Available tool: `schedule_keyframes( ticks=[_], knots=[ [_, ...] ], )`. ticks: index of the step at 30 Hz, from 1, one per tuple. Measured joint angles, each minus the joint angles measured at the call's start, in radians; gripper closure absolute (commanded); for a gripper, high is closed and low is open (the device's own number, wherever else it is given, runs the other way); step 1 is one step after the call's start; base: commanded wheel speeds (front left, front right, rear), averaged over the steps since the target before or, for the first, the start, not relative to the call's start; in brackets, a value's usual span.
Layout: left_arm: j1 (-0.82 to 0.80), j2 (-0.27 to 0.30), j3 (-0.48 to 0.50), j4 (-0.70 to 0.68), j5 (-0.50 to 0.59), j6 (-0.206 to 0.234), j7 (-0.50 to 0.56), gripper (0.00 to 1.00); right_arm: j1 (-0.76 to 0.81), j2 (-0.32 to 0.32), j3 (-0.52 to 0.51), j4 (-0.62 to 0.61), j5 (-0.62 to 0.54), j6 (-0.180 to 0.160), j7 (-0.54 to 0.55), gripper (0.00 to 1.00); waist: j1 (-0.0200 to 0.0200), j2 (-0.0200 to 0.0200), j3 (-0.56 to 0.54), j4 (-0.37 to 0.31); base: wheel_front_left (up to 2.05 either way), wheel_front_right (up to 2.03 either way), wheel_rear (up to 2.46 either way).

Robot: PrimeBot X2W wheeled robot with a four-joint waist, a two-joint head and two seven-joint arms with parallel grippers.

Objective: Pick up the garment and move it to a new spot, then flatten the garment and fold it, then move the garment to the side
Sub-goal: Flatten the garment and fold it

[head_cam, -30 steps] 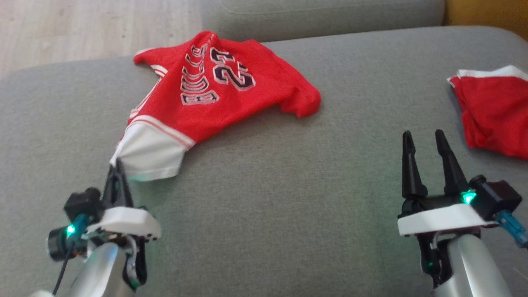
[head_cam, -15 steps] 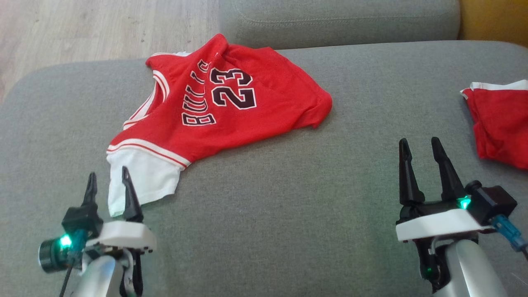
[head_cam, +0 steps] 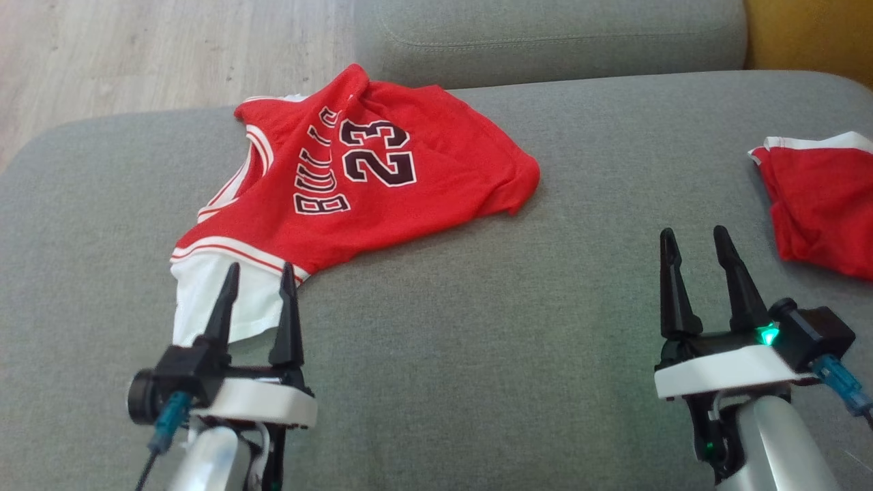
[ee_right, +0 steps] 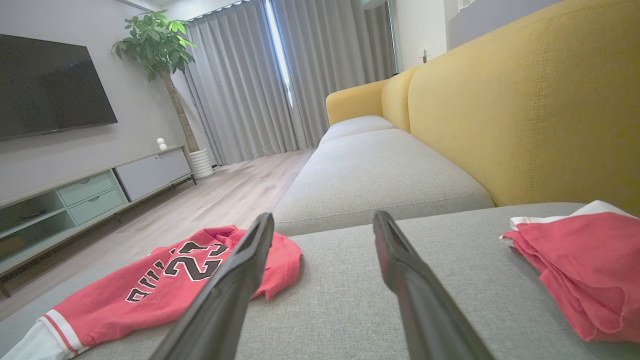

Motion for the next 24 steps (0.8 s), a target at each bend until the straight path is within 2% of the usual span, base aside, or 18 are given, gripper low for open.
schedule_keyframes(
  ticks=[11, 15, 24],
  knots=[
    [0.013, -0.035, 0.016, -0.01, 0.044, -0.036, 0.0, 0.0, 0.007, 0.0, 0.006, 0.008, -0.021, 0.0, 0.0, 0.0, 0.0, 0.0, 0.036, 0.011, 0.0, 0.0, 0.0],
    [-0.002, -0.049, 0.021, -0.01, 0.058, -0.046, 0.0, 0.0, -0.068, 0.0, 0.021, 0.069, -0.031, 0.0, 0.023, 0.0, 0.0001, 0.0, 0.069, 0.031, 0.0, 0.0, 0.0],
    [-0.058, -0.076, 0.011, 0.009, 0.069, -0.073, -0.002, 0.0, -0.347, -0.001, 0.0, 0.313, -0.033, 0.0, 0.219, 0.0, 0.0002, 0.0, 0.137, 0.099, 0.0, 0.0, 0.0]
  ],
)
